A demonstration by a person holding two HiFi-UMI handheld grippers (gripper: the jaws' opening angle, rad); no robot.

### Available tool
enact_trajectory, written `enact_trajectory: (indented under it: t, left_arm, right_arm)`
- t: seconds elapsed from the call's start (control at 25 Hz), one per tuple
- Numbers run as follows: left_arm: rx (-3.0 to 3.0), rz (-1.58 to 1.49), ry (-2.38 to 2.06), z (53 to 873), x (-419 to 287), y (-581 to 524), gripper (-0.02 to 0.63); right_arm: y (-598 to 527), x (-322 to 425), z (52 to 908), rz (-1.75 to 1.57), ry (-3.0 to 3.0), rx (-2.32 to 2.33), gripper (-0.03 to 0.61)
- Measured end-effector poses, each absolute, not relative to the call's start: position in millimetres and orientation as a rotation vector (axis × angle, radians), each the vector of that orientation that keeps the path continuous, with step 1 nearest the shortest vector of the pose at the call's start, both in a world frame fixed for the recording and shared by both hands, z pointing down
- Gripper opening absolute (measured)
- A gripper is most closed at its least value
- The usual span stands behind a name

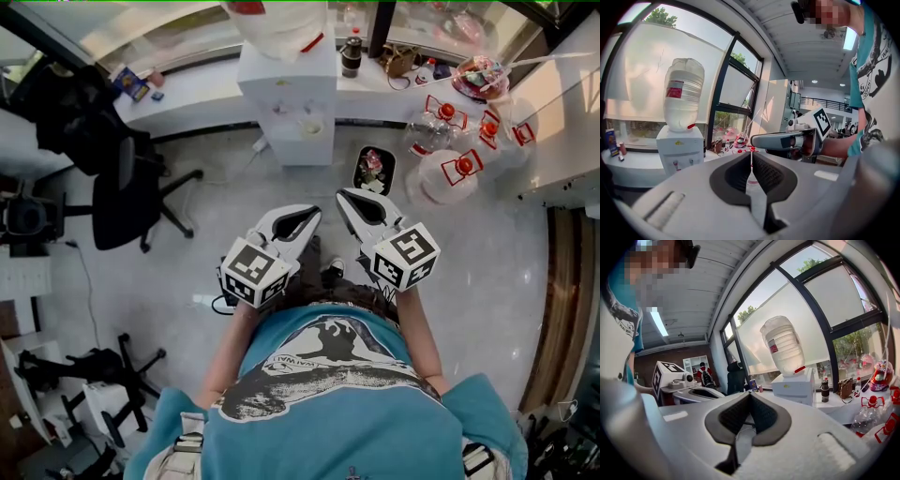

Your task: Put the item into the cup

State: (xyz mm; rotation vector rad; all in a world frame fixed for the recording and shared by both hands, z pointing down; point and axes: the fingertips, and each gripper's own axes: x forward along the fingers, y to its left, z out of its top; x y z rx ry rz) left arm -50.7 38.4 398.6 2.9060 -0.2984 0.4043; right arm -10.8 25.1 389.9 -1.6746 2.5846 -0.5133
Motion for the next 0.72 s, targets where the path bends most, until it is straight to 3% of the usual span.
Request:
enact_trajectory:
  t: [0.72]
  left_arm:
    - [2.921, 0.445, -0.215, 404, -29, 57, 0.02]
  right_arm:
    - [32, -2, 387, -0.495, 2.612, -1.683, 0.0]
